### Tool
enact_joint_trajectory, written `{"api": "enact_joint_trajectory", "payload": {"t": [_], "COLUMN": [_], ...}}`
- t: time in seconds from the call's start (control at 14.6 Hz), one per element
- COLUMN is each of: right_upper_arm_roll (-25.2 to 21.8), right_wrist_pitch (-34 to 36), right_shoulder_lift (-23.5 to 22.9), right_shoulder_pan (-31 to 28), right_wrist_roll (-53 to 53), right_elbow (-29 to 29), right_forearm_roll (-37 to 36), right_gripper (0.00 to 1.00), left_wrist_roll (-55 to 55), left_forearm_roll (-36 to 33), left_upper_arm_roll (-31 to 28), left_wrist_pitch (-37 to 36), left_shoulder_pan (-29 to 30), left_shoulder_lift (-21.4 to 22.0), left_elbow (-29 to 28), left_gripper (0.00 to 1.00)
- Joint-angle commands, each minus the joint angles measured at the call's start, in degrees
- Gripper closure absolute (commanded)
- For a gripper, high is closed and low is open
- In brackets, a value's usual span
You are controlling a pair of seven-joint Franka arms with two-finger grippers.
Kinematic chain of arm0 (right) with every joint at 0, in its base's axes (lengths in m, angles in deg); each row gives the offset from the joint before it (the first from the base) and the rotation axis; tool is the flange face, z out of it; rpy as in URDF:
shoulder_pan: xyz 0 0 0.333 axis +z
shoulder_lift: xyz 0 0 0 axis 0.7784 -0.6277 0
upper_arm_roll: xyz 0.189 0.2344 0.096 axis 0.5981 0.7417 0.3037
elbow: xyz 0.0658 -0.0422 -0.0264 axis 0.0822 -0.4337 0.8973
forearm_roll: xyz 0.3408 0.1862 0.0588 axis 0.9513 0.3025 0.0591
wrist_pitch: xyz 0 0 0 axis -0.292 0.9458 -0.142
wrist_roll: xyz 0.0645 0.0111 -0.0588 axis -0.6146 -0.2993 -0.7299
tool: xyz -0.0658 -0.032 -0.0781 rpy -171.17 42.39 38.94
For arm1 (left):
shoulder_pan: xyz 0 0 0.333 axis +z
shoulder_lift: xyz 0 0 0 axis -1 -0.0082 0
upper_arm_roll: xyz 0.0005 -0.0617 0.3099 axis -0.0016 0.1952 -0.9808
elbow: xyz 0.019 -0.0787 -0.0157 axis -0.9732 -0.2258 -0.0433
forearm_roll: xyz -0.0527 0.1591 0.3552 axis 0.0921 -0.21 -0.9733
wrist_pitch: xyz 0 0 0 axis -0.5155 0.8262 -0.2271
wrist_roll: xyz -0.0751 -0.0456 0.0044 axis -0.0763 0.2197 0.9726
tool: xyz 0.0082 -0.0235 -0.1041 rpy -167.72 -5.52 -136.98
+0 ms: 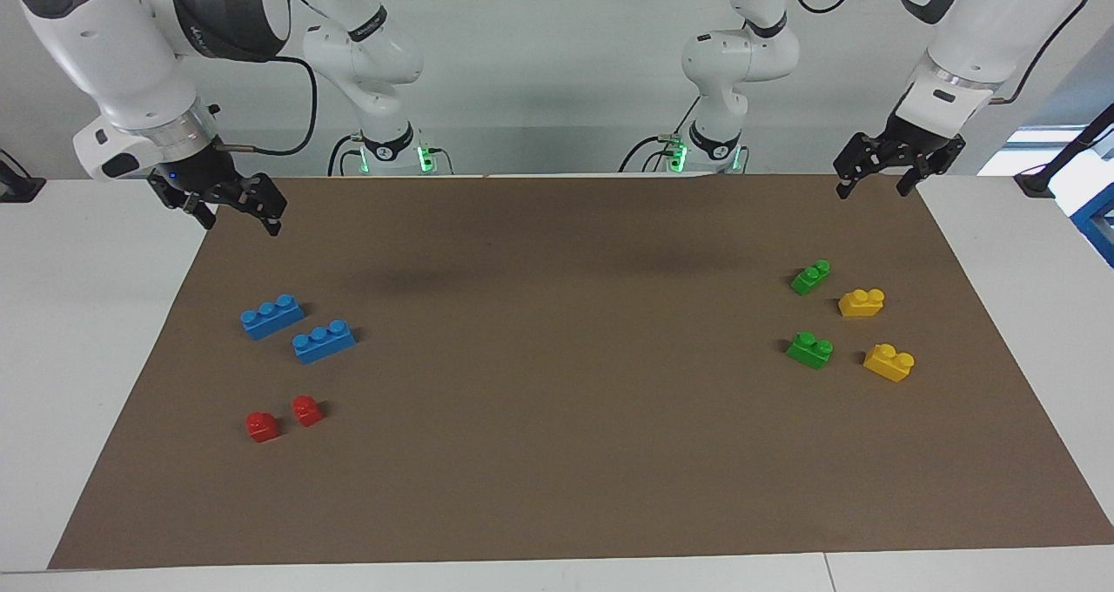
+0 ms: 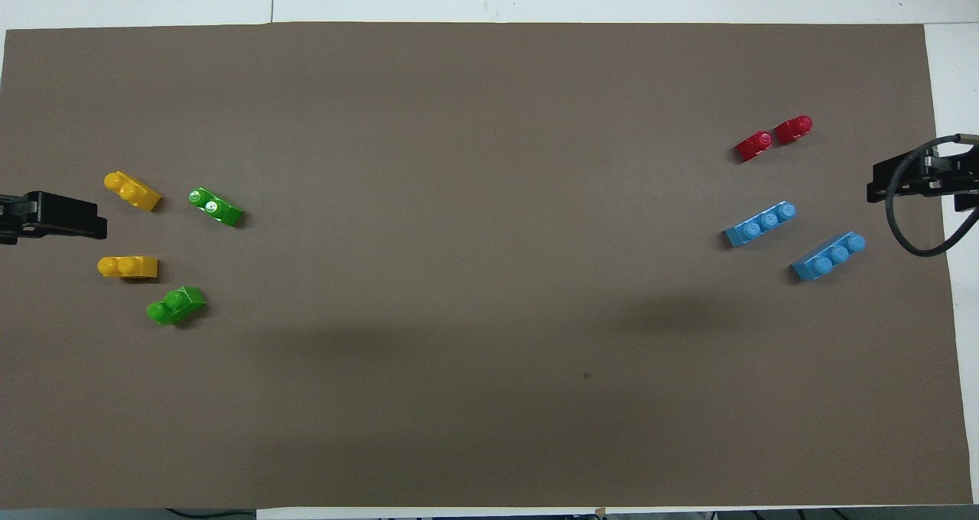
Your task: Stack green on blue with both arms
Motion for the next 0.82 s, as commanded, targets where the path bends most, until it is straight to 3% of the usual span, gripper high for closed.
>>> {"api": "enact_joint_trajectory", "payload": {"t": [0.0, 0.41, 0.75], "right_upper_arm_roll": [0.62, 0.62, 0.54], "right_wrist_pitch": [-1.25, -1.51, -2.39], "right_shoulder_lift": [1.93, 2.11, 0.71], "right_shoulder_pan": [-0.43, -0.43, -1.40], "right_wrist_roll": [0.72, 2.03, 20.29], "right_elbow": [-2.63, -3.16, -3.87], "right_forearm_roll": [-0.33, -0.16, 4.15], "right_gripper": [0.00, 0.00, 0.00], "left_wrist_roll": [-0.59, -0.59, -1.21], "left_forearm_roll": [0.10, 0.19, 0.10], "left_upper_arm_roll": [0.10, 0.10, 0.10], "left_wrist_pitch": [0.65, 0.92, 0.92], "left_shoulder_pan": [0.47, 0.47, 0.47], "left_shoulder_lift": [0.38, 0.39, 0.65], "left_elbow": [0.16, 0.07, -0.45], "left_gripper": [0.00, 0.00, 0.00]}}
